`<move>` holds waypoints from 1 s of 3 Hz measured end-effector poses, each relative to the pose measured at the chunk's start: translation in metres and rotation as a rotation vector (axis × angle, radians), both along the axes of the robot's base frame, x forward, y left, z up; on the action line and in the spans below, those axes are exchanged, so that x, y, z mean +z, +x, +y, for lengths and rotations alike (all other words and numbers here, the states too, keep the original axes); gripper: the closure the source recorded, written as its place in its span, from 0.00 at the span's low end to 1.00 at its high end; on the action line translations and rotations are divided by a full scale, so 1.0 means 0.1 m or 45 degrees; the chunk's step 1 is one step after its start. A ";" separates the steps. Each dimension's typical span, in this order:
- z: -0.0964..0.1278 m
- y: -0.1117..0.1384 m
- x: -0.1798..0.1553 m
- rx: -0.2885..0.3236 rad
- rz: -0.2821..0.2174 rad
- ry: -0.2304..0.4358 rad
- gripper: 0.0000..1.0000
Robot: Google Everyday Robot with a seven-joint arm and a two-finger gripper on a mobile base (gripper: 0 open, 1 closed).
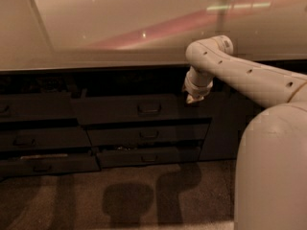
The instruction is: Open top drawer
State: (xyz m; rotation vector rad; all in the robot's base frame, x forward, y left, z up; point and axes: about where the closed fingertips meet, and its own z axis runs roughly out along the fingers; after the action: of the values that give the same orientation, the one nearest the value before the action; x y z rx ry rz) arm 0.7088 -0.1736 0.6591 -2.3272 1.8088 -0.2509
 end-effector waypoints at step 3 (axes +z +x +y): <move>0.00 -0.08 0.04 0.005 -0.004 0.000 1.00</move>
Offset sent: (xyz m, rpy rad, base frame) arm -0.3211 0.0078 -0.1834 0.0020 -0.1334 0.1438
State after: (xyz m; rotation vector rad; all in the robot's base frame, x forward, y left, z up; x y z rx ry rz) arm 0.7006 -0.1733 0.6636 -2.3287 1.8029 -0.2537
